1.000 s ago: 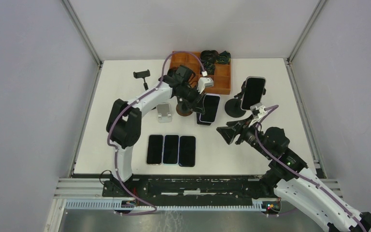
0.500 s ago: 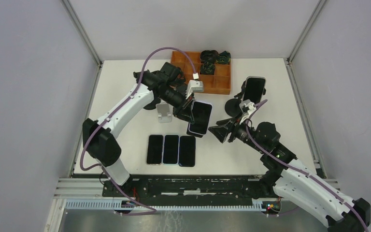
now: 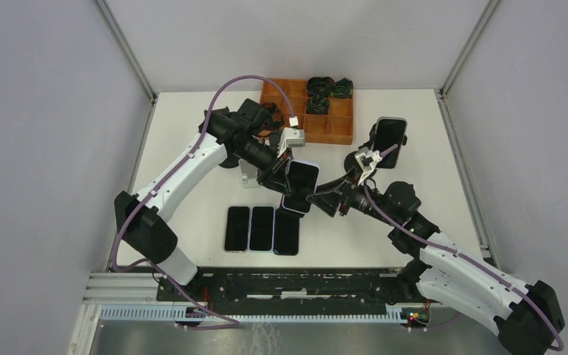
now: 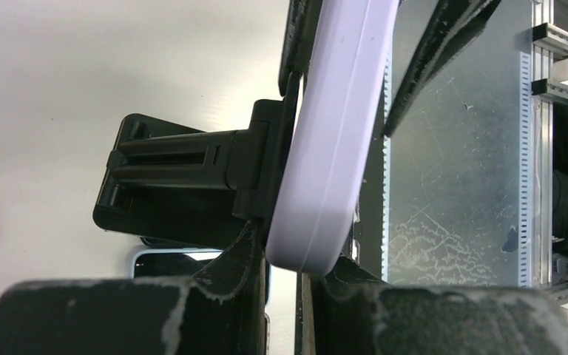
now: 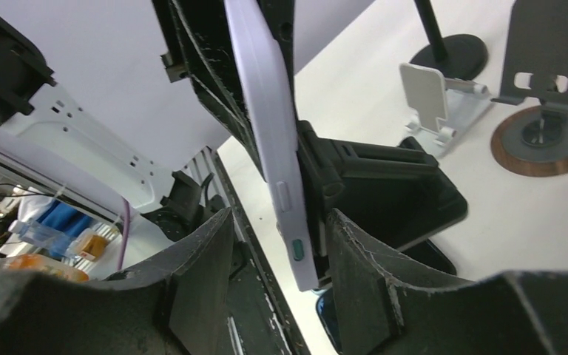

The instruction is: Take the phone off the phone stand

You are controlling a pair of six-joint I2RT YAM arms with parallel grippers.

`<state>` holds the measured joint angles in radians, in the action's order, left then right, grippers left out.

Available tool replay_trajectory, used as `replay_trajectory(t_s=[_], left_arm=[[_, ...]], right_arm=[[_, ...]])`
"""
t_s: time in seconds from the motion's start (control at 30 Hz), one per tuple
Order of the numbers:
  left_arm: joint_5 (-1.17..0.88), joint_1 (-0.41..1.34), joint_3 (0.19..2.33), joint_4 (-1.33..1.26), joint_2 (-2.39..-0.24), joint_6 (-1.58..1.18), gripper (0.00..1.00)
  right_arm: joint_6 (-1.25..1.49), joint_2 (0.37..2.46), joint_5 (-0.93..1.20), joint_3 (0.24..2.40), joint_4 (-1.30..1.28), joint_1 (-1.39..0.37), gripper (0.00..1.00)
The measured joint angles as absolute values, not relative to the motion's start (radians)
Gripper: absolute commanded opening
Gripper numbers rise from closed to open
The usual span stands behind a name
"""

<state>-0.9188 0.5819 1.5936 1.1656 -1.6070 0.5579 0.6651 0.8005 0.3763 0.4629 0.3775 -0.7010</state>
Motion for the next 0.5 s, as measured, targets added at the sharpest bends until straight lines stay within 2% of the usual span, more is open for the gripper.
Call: replay_trajectory(t_s=[0.5], left_arm=[[-0.931,0.582,1.614,1.158,-1.604,0.501,0.02]], right_arm=[[0.695,0.929,0.418,0.463,0.515,-0.726,0.40]])
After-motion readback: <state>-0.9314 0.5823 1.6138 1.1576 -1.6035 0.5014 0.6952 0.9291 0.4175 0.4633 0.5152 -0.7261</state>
